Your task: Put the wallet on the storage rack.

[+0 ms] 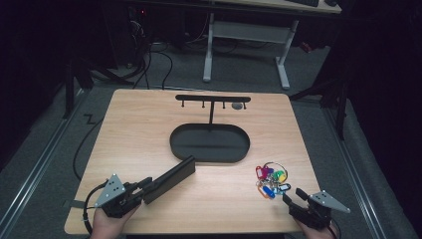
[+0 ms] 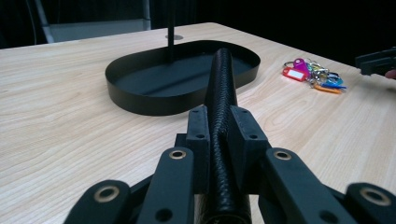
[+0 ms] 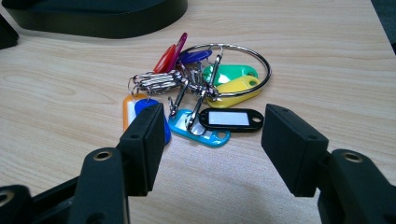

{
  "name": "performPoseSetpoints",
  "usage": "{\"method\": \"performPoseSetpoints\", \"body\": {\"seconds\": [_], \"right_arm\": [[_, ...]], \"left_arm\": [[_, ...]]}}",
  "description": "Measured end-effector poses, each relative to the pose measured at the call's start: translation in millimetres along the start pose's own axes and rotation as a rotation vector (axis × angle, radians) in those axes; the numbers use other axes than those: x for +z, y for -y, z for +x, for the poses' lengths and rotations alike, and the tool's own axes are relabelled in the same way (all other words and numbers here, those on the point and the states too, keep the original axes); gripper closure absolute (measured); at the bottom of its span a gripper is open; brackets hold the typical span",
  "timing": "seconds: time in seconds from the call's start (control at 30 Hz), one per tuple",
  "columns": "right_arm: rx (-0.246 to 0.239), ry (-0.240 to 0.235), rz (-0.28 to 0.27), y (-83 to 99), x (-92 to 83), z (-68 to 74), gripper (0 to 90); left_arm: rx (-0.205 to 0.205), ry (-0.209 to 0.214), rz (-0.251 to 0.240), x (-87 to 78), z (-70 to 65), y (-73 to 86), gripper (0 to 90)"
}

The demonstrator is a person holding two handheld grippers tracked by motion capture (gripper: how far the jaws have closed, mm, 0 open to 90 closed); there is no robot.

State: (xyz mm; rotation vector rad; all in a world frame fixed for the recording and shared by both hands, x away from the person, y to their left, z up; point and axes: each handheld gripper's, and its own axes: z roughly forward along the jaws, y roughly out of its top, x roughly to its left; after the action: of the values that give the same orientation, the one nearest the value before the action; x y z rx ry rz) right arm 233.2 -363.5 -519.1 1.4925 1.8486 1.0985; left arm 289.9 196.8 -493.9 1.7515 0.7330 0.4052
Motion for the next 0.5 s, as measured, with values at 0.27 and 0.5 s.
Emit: {"method": "performPoseSetpoints", "body": {"seconds": [0.27,0.5], "right_arm": [[-0.001,-0.001,0.001,0.1,0.1,0.1,40.1],[0.0,-0.002,0.004,0.3,0.4,0.1,40.1]], "left_arm": [[0.0,-0.007,-0.012,-1.0,2.0,1.6,77.8],[-0.005,-0.003,0.013,-0.7,3.3,4.2,68.3]]}}
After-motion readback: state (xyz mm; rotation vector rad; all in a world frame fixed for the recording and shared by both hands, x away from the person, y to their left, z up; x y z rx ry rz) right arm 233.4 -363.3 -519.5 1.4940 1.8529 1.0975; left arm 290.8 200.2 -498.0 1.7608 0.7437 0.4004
